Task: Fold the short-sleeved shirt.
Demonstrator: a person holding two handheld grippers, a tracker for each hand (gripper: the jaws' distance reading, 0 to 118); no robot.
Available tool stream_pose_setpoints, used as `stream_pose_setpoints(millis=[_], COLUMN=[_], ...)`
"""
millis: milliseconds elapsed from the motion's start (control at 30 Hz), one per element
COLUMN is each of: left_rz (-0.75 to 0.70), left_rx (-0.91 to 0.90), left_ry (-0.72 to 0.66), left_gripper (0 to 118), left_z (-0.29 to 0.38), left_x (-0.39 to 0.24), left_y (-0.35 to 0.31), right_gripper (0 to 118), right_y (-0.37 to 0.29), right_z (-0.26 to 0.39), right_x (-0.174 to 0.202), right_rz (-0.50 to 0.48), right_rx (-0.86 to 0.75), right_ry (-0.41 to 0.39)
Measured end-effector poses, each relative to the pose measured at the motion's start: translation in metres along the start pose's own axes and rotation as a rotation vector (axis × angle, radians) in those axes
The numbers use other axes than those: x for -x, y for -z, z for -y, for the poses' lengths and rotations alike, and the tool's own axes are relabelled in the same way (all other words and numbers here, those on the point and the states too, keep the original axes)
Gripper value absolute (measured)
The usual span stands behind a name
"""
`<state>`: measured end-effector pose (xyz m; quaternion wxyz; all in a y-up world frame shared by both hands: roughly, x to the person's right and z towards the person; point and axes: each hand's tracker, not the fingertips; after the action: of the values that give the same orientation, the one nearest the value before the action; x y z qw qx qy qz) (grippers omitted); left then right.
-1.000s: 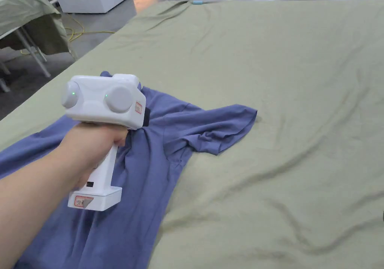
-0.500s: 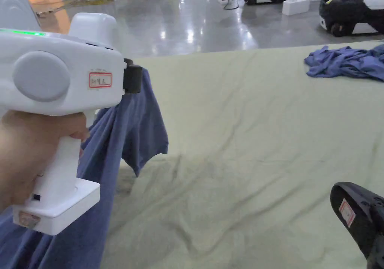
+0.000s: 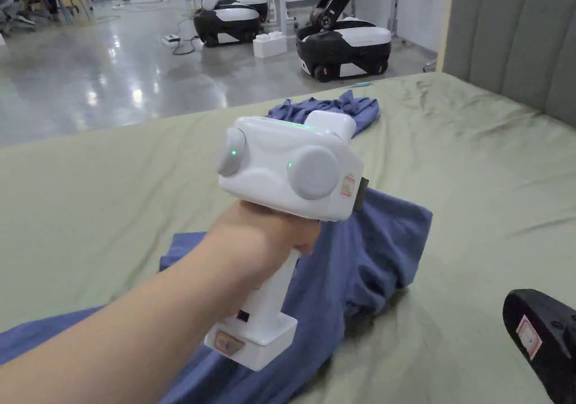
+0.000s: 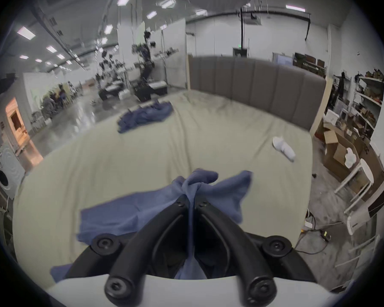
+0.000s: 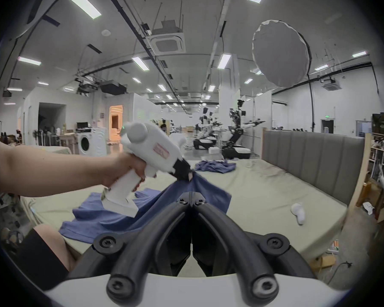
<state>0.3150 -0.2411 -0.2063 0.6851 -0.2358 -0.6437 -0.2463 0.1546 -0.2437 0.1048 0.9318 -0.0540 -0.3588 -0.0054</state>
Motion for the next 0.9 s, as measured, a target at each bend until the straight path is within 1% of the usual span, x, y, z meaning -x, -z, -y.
stream_pose_setpoints(millis=[67, 100, 133, 167, 200, 233, 267, 300, 367, 400, 433, 467, 500, 533, 567, 600, 633, 667, 700, 733, 767, 833, 900], left_rz=[-0.011, -0.016, -0.002, 0.031, 0.067, 0.115, 0.256, 0.184, 0.135, 0.097, 0.055, 0.062, 0.053, 0.0, -0.061, -0.147, -0.226, -0.316, -0.346, -0.336, -0.334, -0.44, -0.464], left_rx=[0.012, 0.011, 0.016, 0.019, 0.021, 0.044, -0.058, -0.059, -0.076, -0.121, -0.165, -0.184, -0.196, -0.252, -0.306, -0.355, -0.384, -0.41, -0.468, -0.462, -0.436, -0.399, -0.355], left_ry=[-0.006, -0.014, -0.033, -0.062, -0.095, -0.116, -0.133, -0.167, -0.207, -0.249, -0.305, -0.35, -0.393, -0.423, -0.434, -0.424, -0.41, -0.43, -0.509, -0.526, -0.524, -0.528, -0.481], left_gripper=[3, 5, 21, 84, 118, 118, 118, 118, 118, 118, 118, 115, 104, 81, 34, 2, 0, 0, 0, 0, 0, 0, 0], left_z=[0.016, 0.027, 0.036, 0.043, 0.05, 0.057, 0.068, 0.081, 0.104, 0.118, 0.116, 0.126, 0.14, 0.155, 0.168, 0.184, 0.2, 0.219, 0.241, 0.26, 0.274, 0.303, 0.319], left_x=[-0.009, -0.012, -0.012, -0.011, -0.006, 0.0, 0.0, 0.006, 0.017, 0.025, 0.056, 0.069, 0.083, 0.093, 0.1, 0.108, 0.112, 0.115, 0.116, 0.119, 0.122, 0.123, 0.131], left_y=[0.032, 0.04, 0.045, 0.047, 0.045, 0.041, 0.019, 0.006, -0.028, -0.049, -0.056, -0.074, -0.096, -0.122, -0.146, -0.174, -0.198, -0.221, -0.242, -0.258, -0.27, -0.287, -0.287], right_gripper=[3, 3, 3, 3, 3, 3, 3, 3, 3, 3, 3, 3, 3, 3, 3, 3, 3, 3, 3, 3, 3, 3, 3], right_y=[-0.001, 0.0, 0.003, 0.004, 0.006, 0.008, 0.01, 0.013, 0.017, 0.021, 0.024, 0.026, 0.029, 0.034, 0.037, 0.041, 0.045, 0.049, 0.052, 0.055, 0.058, 0.065, 0.071], right_z=[0.006, 0.01, 0.014, 0.017, 0.019, 0.021, 0.023, 0.024, 0.024, 0.023, 0.022, 0.021, 0.02, 0.02, 0.02, 0.02, 0.02, 0.02, 0.021, 0.023, 0.025, 0.03, 0.032], right_x=[-0.01, -0.014, -0.016, -0.018, -0.02, -0.021, -0.023, -0.022, -0.02, -0.018, -0.016, -0.013, -0.01, -0.007, -0.003, 0.001, 0.005, 0.007, 0.01, 0.012, 0.014, 0.017, 0.02], right_rz=[0.009, 0.019, 0.032, 0.04, 0.043, 0.042, 0.038, 0.033, 0.02, 0.017, 0.011, 0.006, -0.003, -0.011, -0.017, -0.023, -0.032, -0.042, -0.059, -0.079, -0.083, -0.083, -0.076], right_rx=[0.019, 0.035, 0.05, 0.06, 0.068, 0.076, 0.083, 0.085, 0.084, 0.08, 0.071, 0.063, 0.059, 0.057, 0.053, 0.05, 0.051, 0.055, 0.057, 0.064, 0.075, 0.102, 0.121], right_ry=[0.01, 0.01, 0.003, -0.003, -0.005, -0.002, 0.001, 0.005, 0.012, 0.012, 0.008, 0.004, 0.002, -0.001, -0.01, -0.021, -0.023, -0.019, -0.008, 0.009, 0.018, 0.014, 0.002])
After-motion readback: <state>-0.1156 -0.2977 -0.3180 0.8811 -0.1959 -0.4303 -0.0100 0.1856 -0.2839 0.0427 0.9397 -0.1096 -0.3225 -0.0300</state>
